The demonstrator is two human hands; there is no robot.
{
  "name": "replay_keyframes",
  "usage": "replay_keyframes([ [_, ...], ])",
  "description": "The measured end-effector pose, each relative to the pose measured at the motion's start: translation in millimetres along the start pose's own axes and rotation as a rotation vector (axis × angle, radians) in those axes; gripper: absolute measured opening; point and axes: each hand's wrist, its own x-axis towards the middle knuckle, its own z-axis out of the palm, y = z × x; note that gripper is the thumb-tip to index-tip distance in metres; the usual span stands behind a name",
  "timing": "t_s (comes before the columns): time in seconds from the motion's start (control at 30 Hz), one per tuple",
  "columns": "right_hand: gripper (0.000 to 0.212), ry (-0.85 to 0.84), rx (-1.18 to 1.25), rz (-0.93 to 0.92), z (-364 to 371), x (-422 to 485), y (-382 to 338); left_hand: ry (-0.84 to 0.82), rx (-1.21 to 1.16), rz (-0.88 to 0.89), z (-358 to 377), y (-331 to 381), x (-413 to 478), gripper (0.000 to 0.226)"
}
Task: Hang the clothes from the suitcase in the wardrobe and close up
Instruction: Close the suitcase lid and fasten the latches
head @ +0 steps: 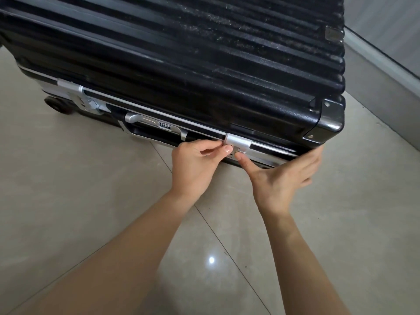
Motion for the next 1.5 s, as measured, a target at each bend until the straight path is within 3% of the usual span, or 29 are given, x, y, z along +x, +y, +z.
replay_keyframes([
  [0.13,0.134,0.000,-0.022,-0.026,-6,4,7,-0.009,-0.100,-0.040,1,-2,-4,0.028],
  [0.3,0.065,-0.007,0.374,-0.072,-29,14,7,0.038,-0.079,-0.021,7,-3,-4,0.026],
  [0.43,0.039,-0.098,0.514,0.315,-45,44,-10,0.043,-0.069,0.013,8,-5,-6,0.025],
  [0.53,0.039,-0.141,0.604,0.372,-55,63,-23,0.044,-0.075,0.018,9,-5,-6,0.026],
  [0.63,0.045,-0.477,0.738,0.389,-65,78,-34,0.038,-0.085,-0.008,10,-4,-6,0.025],
  [0.7,0.049,-0.572,0.653,0.415,-71,83,-34,0.037,-0.078,-0.018,11,-4,-7,0.027],
  [1.07,0.040,-0.504,0.564,0.478,-80,74,-33,0.054,-0.116,-0.052,12,-2,-12,0.030],
  [1.3,0.040,-0.569,0.575,0.519,-84,75,-38,0.086,-0.084,-0.057,14,0,-14,0.029],
  [1.5,0.041,-0.557,0.554,0.521,-87,71,-40,0.122,-0.210,-0.150,20,-1,-19,0.028],
])
